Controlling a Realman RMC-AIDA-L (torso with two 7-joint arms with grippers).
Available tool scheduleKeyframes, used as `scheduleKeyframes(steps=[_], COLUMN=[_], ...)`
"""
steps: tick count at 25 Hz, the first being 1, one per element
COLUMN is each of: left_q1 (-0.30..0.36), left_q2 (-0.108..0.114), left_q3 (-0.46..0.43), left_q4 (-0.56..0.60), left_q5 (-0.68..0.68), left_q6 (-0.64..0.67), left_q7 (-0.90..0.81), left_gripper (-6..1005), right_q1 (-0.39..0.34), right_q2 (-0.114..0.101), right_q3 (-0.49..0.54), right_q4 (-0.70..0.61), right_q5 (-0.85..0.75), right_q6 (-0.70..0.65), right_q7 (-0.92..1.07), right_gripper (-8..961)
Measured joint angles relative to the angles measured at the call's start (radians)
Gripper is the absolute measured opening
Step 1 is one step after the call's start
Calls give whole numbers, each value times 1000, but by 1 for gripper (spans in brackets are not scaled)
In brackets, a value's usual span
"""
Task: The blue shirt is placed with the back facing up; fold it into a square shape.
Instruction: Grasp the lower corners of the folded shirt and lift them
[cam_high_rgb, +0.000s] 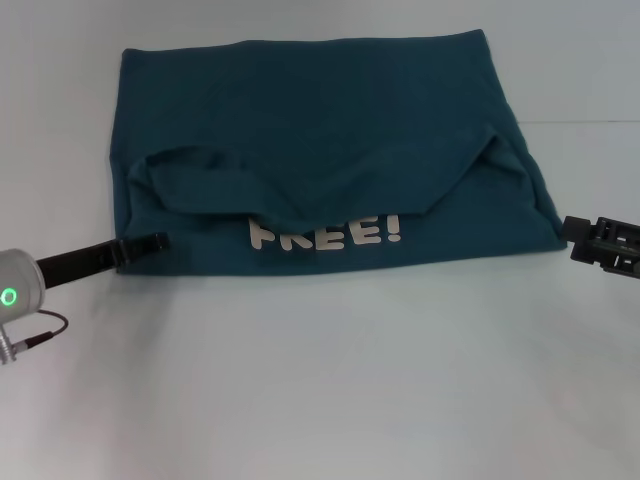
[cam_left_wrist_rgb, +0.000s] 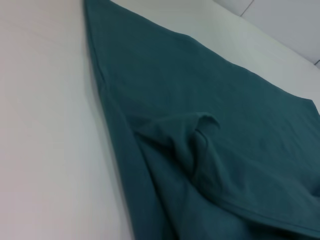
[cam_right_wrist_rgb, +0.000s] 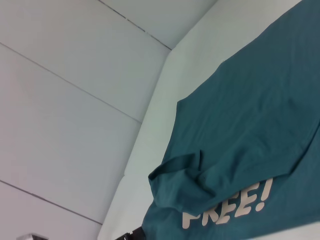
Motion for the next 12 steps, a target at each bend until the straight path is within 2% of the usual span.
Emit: scheduleKeyframes(steps=[3, 12], left_q1=[0, 0], left_q2=[-1, 0], left_q3=[-1, 0], left_q4=[2, 0], left_q5=[-1, 7], left_q6=[3, 7], left_q7=[-13, -22], left_gripper=[731, 513], right_q1=[0, 2], right_q2=[-5, -9], right_q3=[2, 5], right_q4=[0, 0], right_q5=[-1, -1], right_q6=[0, 0], right_q7=[2, 7], right_gripper=[801, 801])
